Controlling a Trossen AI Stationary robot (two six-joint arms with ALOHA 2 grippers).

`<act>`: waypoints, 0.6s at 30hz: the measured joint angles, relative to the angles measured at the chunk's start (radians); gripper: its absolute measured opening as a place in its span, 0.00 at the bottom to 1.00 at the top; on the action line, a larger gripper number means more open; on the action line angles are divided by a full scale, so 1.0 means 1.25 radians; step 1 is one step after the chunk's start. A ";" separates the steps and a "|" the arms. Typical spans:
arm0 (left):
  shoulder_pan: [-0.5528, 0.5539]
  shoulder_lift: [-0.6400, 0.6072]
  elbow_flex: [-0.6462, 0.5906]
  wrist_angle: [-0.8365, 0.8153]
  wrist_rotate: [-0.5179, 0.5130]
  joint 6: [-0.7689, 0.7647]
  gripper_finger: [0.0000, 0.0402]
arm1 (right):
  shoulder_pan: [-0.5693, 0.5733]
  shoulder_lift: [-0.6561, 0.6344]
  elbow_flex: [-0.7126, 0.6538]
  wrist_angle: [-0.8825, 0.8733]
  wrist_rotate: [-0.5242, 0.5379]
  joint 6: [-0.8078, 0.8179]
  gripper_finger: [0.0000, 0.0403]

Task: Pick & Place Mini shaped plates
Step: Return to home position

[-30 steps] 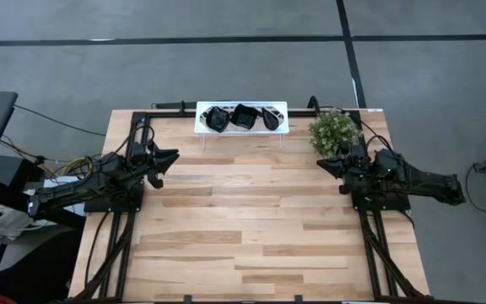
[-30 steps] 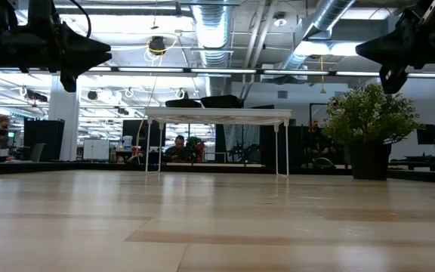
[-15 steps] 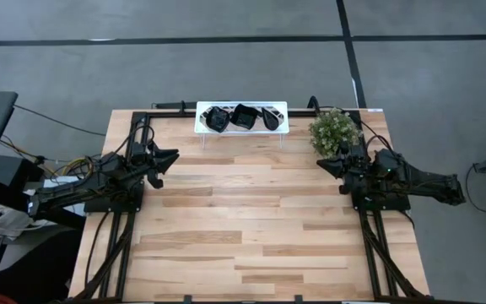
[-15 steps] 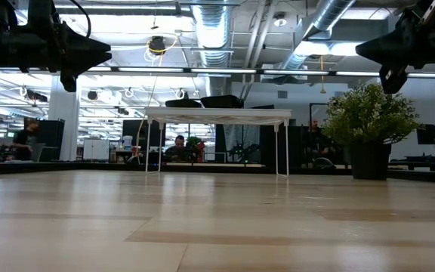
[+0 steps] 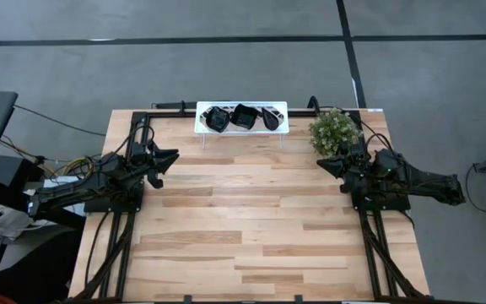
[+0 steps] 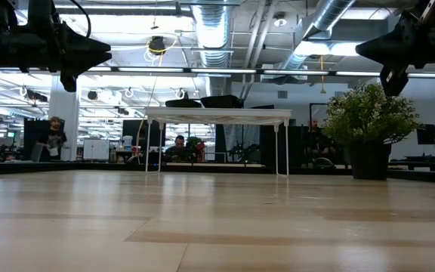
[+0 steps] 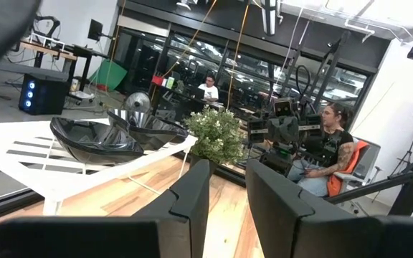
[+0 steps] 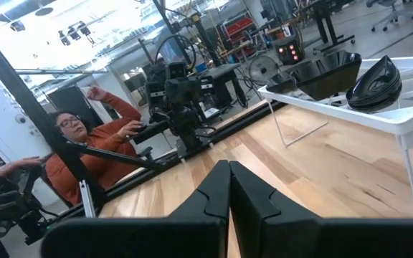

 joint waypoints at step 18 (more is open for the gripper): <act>0.000 -0.052 -0.020 -0.060 0.000 -0.001 0.24 | 0.000 0.000 0.000 0.000 0.000 0.000 0.00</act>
